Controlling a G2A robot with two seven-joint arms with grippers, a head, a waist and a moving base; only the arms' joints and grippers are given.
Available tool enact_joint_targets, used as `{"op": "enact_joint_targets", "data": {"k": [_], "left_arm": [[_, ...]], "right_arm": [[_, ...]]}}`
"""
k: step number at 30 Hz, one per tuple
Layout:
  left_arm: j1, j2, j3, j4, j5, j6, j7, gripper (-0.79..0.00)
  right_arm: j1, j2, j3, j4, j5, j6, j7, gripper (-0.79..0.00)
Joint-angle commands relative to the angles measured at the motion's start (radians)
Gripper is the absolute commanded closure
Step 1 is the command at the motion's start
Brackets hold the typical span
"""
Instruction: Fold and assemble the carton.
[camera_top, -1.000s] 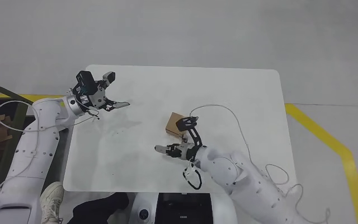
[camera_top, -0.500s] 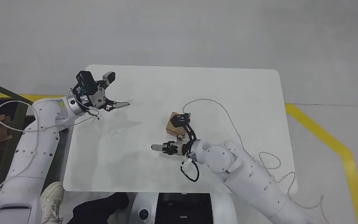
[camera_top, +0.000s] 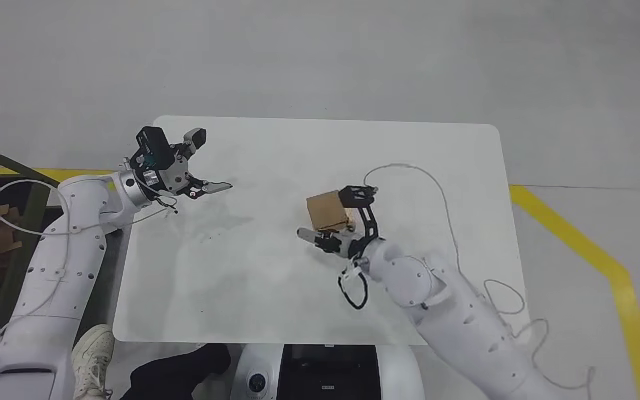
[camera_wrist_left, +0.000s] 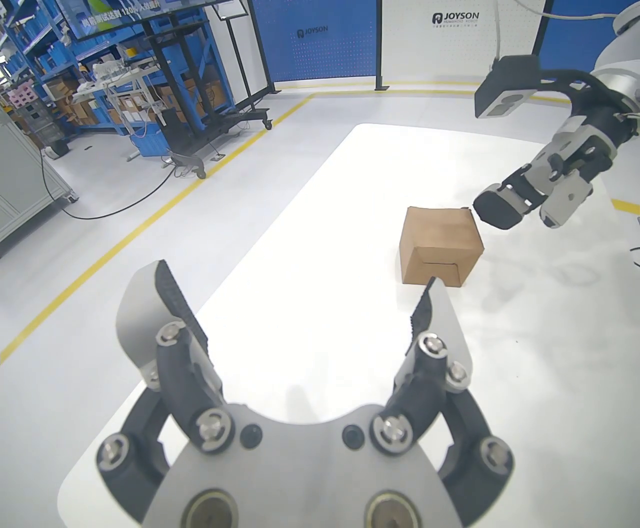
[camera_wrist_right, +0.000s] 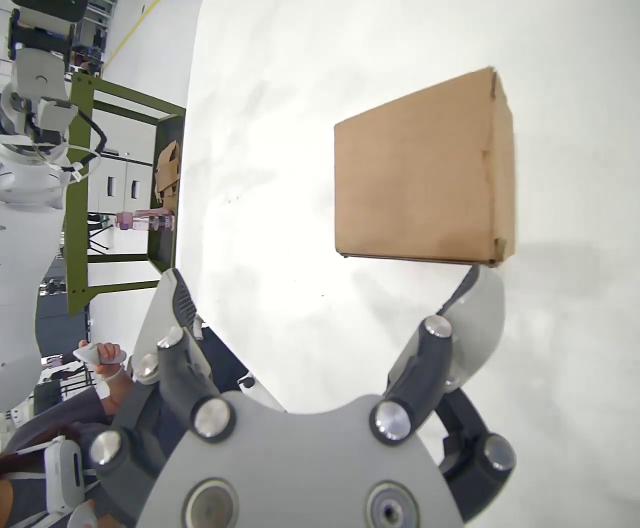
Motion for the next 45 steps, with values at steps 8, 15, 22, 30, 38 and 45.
{"op": "enact_joint_targets", "data": {"k": [8,15,22,30,38,45], "left_arm": [[0.000,0.000,0.000,0.000,0.000,0.000,0.000,-0.785],[0.000,0.000,0.000,0.000,0.000,0.000,0.000,-0.785],[0.000,0.000,0.000,0.000,0.000,0.000,0.000,-0.785],[0.000,0.000,0.000,0.000,0.000,0.000,0.000,-0.785],[0.000,0.000,0.000,0.000,0.000,0.000,0.000,-0.785],[0.000,0.000,0.000,0.000,0.000,0.000,0.000,-0.785]], "right_arm": [[-0.053,0.020,-0.018,-0.042,-0.304,-0.013,-0.017,-0.785],[0.005,-0.001,-0.074,0.040,-0.372,-0.017,-0.011,-0.785],[0.053,-0.028,-0.128,0.104,-0.416,-0.003,-0.021,-0.785],[0.081,-0.053,-0.158,0.147,-0.471,0.059,-0.012,-0.785],[0.086,-0.070,-0.161,0.162,-0.494,0.068,-0.007,-0.653],[0.087,-0.081,-0.152,0.170,-0.502,0.074,0.004,-0.419]]}}
